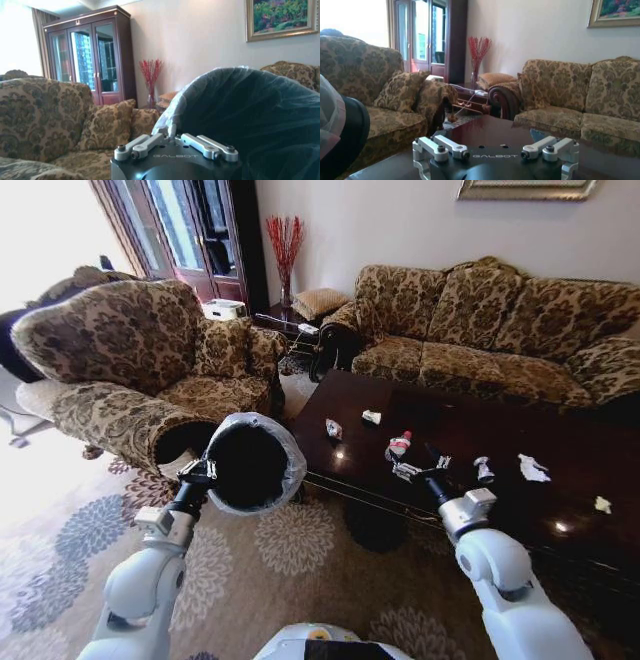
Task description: Move to the front of the table and place the trash on the table into the trash bin.
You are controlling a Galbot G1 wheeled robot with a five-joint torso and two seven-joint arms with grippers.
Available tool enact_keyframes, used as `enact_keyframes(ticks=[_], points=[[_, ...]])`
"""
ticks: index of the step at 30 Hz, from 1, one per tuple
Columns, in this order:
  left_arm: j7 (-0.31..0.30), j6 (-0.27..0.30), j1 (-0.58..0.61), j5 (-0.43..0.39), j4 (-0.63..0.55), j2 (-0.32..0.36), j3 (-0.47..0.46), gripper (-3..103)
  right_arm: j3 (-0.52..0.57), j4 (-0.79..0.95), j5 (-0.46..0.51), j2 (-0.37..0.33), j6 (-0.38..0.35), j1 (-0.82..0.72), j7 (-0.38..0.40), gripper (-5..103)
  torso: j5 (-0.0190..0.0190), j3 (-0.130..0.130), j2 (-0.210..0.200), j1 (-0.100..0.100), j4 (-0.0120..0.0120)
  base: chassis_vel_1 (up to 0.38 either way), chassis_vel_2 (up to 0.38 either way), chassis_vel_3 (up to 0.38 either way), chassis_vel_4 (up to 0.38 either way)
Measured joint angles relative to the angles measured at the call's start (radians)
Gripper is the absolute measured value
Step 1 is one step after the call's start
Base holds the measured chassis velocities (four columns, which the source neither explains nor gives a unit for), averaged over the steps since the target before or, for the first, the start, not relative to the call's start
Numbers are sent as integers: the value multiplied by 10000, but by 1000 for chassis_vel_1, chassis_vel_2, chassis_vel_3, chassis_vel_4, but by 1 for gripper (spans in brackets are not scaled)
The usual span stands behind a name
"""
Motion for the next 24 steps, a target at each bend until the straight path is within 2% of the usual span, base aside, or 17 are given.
enact_keyframes(ticks=[12, 24], points=[[33, 15, -128, -10, 226, -12, -58, 0, -461, -222, -180, -11, 3, 233, -5, 100, -2, 0, 0, 0, 1, -183, 179, 169, -179], [45, 12, -130, -16, 230, -11, -66, 0, -477, -231, -193, -3, -3, 240, -12, 100, -6, -3, 1, -3, 0, -183, 178, 183, -174]])
